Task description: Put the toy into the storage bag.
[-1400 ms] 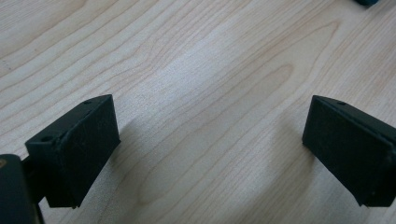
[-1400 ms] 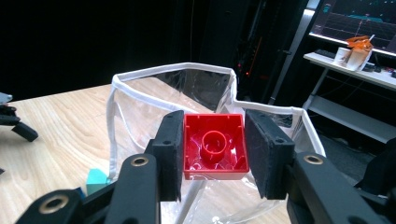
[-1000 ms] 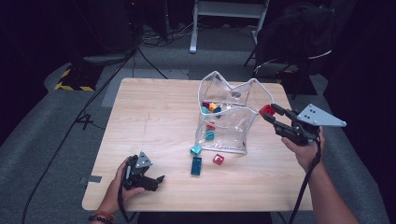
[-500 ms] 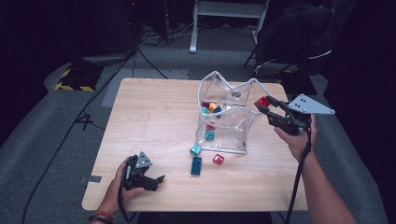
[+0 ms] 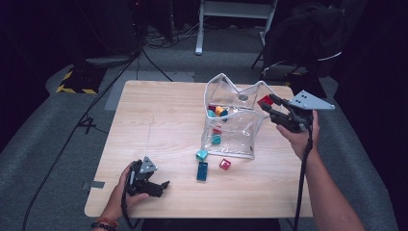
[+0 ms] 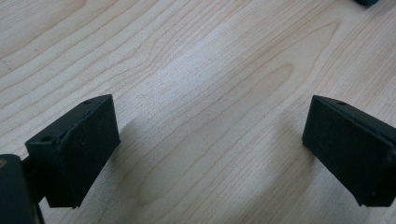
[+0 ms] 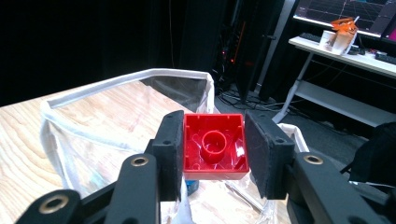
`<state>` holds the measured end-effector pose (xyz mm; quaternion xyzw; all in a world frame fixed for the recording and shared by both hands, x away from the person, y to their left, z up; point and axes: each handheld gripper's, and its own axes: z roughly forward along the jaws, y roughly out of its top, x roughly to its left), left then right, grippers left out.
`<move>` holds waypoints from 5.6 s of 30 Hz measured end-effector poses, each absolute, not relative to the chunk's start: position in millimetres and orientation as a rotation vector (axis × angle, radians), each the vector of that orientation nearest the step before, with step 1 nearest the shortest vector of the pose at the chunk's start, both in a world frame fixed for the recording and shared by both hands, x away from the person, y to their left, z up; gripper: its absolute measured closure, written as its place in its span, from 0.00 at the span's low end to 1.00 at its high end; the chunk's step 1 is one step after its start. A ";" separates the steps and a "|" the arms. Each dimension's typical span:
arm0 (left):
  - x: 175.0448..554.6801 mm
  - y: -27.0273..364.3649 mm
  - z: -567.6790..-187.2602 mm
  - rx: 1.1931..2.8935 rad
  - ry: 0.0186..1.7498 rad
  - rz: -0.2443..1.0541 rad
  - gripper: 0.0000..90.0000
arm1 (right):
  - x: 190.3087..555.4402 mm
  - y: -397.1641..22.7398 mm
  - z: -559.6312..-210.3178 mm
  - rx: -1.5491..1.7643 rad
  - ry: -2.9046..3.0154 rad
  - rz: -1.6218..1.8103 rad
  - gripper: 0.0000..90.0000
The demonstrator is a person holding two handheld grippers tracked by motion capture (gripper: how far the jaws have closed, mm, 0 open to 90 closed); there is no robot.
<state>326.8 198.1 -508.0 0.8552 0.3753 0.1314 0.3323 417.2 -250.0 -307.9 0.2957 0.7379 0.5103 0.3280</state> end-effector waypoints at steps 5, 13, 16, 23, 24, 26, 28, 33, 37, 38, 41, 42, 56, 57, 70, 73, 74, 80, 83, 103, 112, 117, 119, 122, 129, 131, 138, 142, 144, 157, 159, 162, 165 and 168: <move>326.8 198.1 -508.1 2.234 0.980 0.342 0.04 | 423.6 -246.3 -311.6 0.784 1.947 1.319 0.66; 326.8 198.2 -508.0 2.234 0.980 0.343 0.05 | 430.8 -241.9 -316.7 0.804 1.960 1.305 0.66; 326.8 198.1 -508.1 2.234 0.980 0.343 0.05 | 432.8 -239.9 -318.4 0.809 1.965 1.297 0.66; 326.8 198.2 -508.0 2.235 0.980 0.344 0.05 | 438.8 -237.9 -323.2 0.821 1.979 1.276 0.66; 326.8 198.2 -508.0 2.235 0.980 0.344 0.05 | 439.1 -238.2 -323.7 0.827 1.978 1.278 0.66; 326.8 198.1 -508.1 2.234 0.980 0.343 0.05 | 439.7 -238.2 -324.5 0.834 1.980 1.273 0.66; 326.8 198.2 -508.0 2.235 0.980 0.344 0.05 | 440.1 -237.7 -325.3 0.830 1.983 1.266 0.66; 326.8 198.1 -508.1 2.234 0.980 0.342 0.05 | 438.5 -236.3 -324.9 0.832 1.975 1.270 0.61; 326.8 198.1 -508.0 2.234 0.980 0.343 0.05 | 436.3 -236.4 -323.2 0.823 1.970 1.266 0.61; 326.8 198.2 -508.0 2.235 0.980 0.343 0.05 | 435.8 -236.7 -322.8 0.824 1.968 1.266 0.61; 326.9 198.3 -507.9 2.237 0.978 0.346 0.05 | 433.7 -237.6 -321.0 0.820 1.961 1.275 0.61; 326.9 198.2 -508.0 2.235 0.978 0.344 0.05 | 432.9 -237.7 -320.5 0.818 1.960 1.277 0.61; 326.9 198.3 -507.9 2.237 0.978 0.346 0.05 | 407.4 -239.5 -307.9 0.747 1.956 1.306 0.58; 326.9 198.3 -507.9 2.237 0.978 0.346 0.05 | 404.5 -239.8 -307.2 0.740 1.958 1.311 0.57; 326.9 198.3 -508.0 2.237 0.978 0.346 0.04 | 363.9 -244.4 -307.3 0.633 2.004 1.341 0.56; 326.9 198.3 -508.0 2.237 0.978 0.346 0.04 | 358.8 -244.5 -312.4 0.636 2.016 1.339 0.55; 326.9 198.3 -508.0 2.236 0.978 0.346 0.04 | 357.9 -244.3 -314.0 0.636 2.020 1.338 0.55; 326.9 198.3 -508.0 2.236 0.978 0.346 0.04 | 352.3 -242.1 -326.5 0.634 2.046 1.349 0.55; 326.9 198.3 -508.0 2.236 0.978 0.346 0.04 | 350.2 -239.7 -332.8 0.628 2.063 1.343 0.54; 326.9 198.3 -508.0 2.236 0.978 0.345 0.05 | 354.9 -215.7 -411.2 0.669 2.226 1.315 0.54; 326.9 198.3 -507.9 2.237 0.978 0.346 0.05 | 361.3 -195.4 -449.9 0.657 2.352 1.263 0.52; 326.9 198.3 -507.9 2.237 0.978 0.346 0.05 | 368.6 -184.1 -468.5 0.660 2.422 1.223 0.50; 326.9 198.3 -508.0 2.237 0.978 0.346 0.05 | 372.5 -180.6 -475.2 0.672 2.452 1.195 0.50; 326.9 198.3 -507.9 2.237 0.978 0.346 0.05 | 376.4 -176.6 -483.3 0.682 2.480 1.169 0.49; 326.9 198.3 -508.0 2.236 0.978 0.346 0.05 | 383.0 -170.7 -498.1 0.709 2.509 1.114 0.48; 326.9 198.3 -507.9 2.237 0.978 0.346 0.05 | 384.8 -171.0 -500.1 0.722 2.507 1.114 0.48; 326.9 198.3 -507.9 2.237 0.978 0.346 0.05 | 391.4 -174.1 -504.8 0.777 2.510 1.132 0.47; 326.9 198.2 -508.0 2.236 0.978 0.344 0.05 | 390.4 -173.7 -505.0 0.767 2.516 1.143 0.50; 326.9 198.2 -508.0 2.236 0.977 0.345 0.04 | 390.2 -174.0 -505.3 0.762 2.523 1.155 0.55; 326.9 198.3 -507.9 2.237 0.978 0.346 0.05 | 383.1 -182.1 -494.9 0.734 2.502 1.226 0.66; 326.9 198.3 -508.0 2.236 0.978 0.346 0.05 | 379.8 -185.2 -489.7 0.719 2.489 1.234 0.66; 326.8 198.2 -508.0 2.236 0.977 0.345 0.05 | 374.5 -191.4 -482.7 0.704 2.475 1.252 0.66; 326.9 198.2 -508.0 2.236 0.977 0.345 0.05 | 370.0 -198.4 -475.8 0.689 2.457 1.260 0.66; 326.9 198.2 -508.0 2.236 0.977 0.345 0.05 | 370.3 -204.2 -469.5 0.693 2.428 1.283 0.66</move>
